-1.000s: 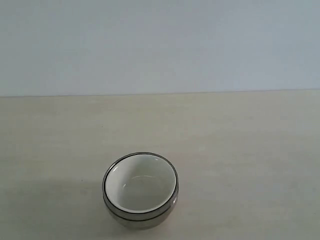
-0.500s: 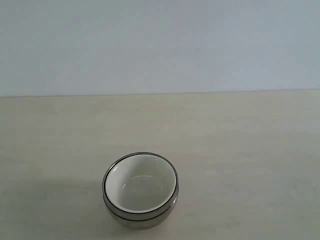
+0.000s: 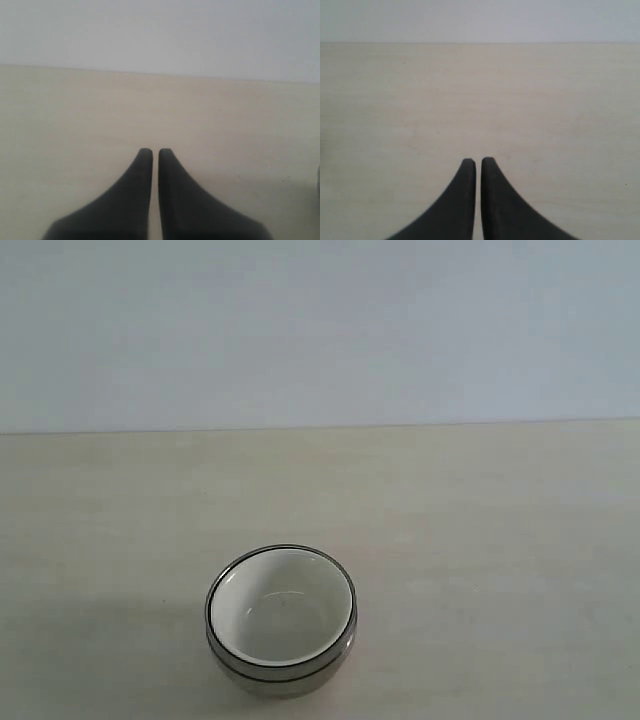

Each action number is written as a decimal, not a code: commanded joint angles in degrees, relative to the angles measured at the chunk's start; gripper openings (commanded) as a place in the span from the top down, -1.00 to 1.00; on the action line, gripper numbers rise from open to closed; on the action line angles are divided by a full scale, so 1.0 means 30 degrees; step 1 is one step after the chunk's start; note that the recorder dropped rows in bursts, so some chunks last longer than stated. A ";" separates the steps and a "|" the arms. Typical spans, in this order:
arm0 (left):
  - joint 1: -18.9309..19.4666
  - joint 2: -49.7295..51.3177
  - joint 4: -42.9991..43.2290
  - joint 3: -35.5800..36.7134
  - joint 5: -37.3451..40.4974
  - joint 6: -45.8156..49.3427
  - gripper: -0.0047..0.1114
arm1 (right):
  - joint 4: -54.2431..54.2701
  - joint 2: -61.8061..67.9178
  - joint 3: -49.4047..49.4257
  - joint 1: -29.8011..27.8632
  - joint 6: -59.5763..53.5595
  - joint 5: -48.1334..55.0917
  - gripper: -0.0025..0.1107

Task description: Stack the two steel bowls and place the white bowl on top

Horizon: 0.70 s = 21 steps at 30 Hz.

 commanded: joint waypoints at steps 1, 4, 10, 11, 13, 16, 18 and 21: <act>0.0075 -0.0036 -0.0204 0.0073 -0.0012 -0.0159 0.85 | -0.0057 -0.0084 0.0005 -0.0123 -0.0055 -0.0096 0.96; 0.0075 -0.0036 -0.0204 0.0073 -0.0012 -0.0159 0.85 | -0.0057 -0.0084 0.0005 -0.0123 -0.0055 -0.0096 0.96; -0.0613 -0.0036 -0.0205 0.0073 -0.0012 -0.0159 0.85 | -0.0057 -0.0084 0.0005 -0.0123 -0.0055 -0.0096 0.96; -0.0642 -0.0036 -0.0205 0.0073 -0.0012 -0.0159 0.85 | -0.0057 -0.0084 0.0005 -0.0123 -0.0055 -0.0096 0.96; -0.0642 -0.0036 -0.0205 0.0073 -0.0012 -0.0159 0.85 | -0.0057 -0.0084 0.0005 -0.0123 -0.0055 -0.0096 0.96; -0.0615 -0.0036 -0.0205 0.0073 -0.0012 -0.0159 0.85 | -0.0057 -0.0084 0.0005 -0.0123 -0.0055 -0.0096 0.96; -0.0615 -0.0036 -0.0205 0.0073 -0.0012 -0.0159 0.85 | -0.0057 -0.0084 0.0005 -0.0123 -0.0055 -0.0096 0.96; -0.0615 -0.0036 -0.0205 0.0073 -0.0012 -0.0159 0.85 | -0.0057 -0.0084 0.0005 -0.0123 -0.0055 -0.0096 0.96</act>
